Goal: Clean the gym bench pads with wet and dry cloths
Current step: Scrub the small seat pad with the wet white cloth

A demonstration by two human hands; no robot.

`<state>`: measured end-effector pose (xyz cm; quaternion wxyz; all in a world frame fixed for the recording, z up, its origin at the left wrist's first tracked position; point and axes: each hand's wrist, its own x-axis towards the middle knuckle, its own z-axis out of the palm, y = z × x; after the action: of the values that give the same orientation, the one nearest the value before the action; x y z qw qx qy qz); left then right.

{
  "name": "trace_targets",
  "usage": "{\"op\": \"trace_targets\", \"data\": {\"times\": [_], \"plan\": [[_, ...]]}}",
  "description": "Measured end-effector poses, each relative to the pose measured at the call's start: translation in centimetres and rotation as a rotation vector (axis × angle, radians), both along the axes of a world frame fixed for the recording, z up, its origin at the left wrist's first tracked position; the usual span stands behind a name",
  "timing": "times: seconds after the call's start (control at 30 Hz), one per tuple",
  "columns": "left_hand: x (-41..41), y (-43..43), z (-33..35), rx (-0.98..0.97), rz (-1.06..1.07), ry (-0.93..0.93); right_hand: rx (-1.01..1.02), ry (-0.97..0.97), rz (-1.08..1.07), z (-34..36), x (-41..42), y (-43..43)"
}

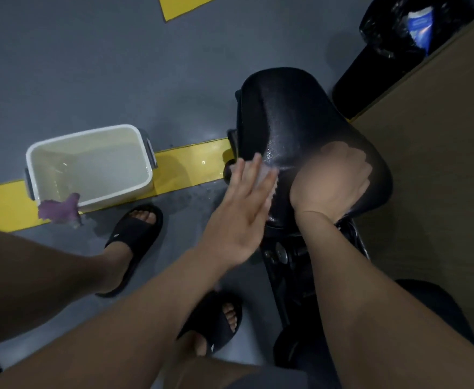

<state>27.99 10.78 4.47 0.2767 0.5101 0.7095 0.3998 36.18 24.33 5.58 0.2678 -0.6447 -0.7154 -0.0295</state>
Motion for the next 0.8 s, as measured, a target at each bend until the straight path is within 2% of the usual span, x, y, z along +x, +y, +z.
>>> {"op": "trace_targets", "data": {"times": [0.07, 0.2, 0.33, 0.47, 0.6, 0.8], "plan": [[-0.2, 1.5, 0.2, -0.039, 0.088, -0.095, 0.004, 0.003, 0.002, -0.1, 0.0, 0.1], [1.4, 1.5, 0.1, -0.049, 0.217, -0.149, 0.028, 0.013, 0.007, -0.2, 0.0, 0.1], [2.7, -0.1, 0.2, -0.007, 0.283, -0.375, 0.034, -0.004, 0.003, -0.3, 0.0, 0.1], [2.3, 0.4, 0.9, 0.001, 0.564, -0.574, 0.037, -0.002, 0.006, -0.3, 0.0, 0.1], [2.0, 1.2, 1.2, 0.004, 0.715, -0.569, 0.047, -0.001, 0.002, -0.4, 0.0, 0.2], [3.4, 1.3, 2.1, -0.178, 0.689, -0.62, 0.055, 0.022, 0.003, -0.4, -0.2, 0.0]]}}
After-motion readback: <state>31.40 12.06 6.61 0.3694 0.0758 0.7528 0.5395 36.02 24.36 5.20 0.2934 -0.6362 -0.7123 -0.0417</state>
